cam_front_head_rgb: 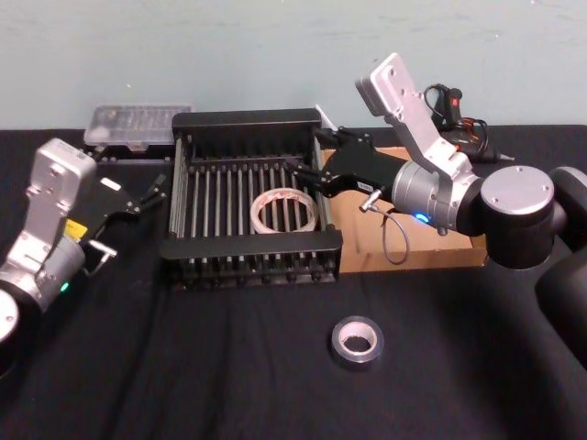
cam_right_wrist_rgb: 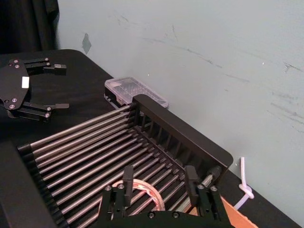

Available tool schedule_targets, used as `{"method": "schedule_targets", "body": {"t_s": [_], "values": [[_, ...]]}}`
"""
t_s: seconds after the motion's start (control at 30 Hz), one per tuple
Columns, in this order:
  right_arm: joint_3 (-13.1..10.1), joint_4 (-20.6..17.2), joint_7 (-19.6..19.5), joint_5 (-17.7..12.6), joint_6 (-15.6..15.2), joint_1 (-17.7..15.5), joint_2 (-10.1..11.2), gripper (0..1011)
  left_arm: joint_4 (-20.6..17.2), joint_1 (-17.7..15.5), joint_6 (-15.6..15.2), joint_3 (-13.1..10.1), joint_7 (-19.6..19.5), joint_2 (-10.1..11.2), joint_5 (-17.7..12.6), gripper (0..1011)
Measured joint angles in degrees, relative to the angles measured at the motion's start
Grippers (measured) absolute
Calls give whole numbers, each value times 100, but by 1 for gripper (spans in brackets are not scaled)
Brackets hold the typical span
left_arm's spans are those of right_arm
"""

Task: Pick up the white tape and place it into the black box , Pick up the silver tape and place it into the brown box.

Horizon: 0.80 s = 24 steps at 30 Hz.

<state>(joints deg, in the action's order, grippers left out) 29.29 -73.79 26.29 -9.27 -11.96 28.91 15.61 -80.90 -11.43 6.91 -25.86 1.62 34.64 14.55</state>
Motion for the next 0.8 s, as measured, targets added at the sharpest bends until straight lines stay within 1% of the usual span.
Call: {"method": "schedule_targets", "body": {"t_s": [0.03, 0.07, 0.1, 0.13, 0.23, 0.27, 0.4, 0.8], "values": [[0, -1, 0, 0, 0, 0, 0, 692, 0, 0, 0, 0, 0, 0, 0, 1001], [0, -1, 0, 0, -1, 0, 0, 731, 0, 0, 0, 0, 0, 0, 0, 1001], [0, -1, 0, 0, -1, 0, 0, 749, 0, 0, 0, 0, 0, 0, 0, 1001], [0, -1, 0, -1, -2, 0, 0, 807, 0, 0, 0, 0, 0, 0, 0, 1001], [0, -1, 0, -1, -4, 0, 0, 861, 0, 0, 0, 0, 0, 0, 0, 1001], [0, -1, 0, -2, -4, 0, 0, 912, 0, 0, 0, 0, 0, 0, 0, 1001], [0, -1, 0, -3, -4, 0, 0, 1000, 0, 0, 0, 0, 0, 0, 0, 1001], [-30, -22, -56, -16, -38, -24, 2, 1002, 0, 0, 0, 0, 0, 0, 0, 1001]]}}
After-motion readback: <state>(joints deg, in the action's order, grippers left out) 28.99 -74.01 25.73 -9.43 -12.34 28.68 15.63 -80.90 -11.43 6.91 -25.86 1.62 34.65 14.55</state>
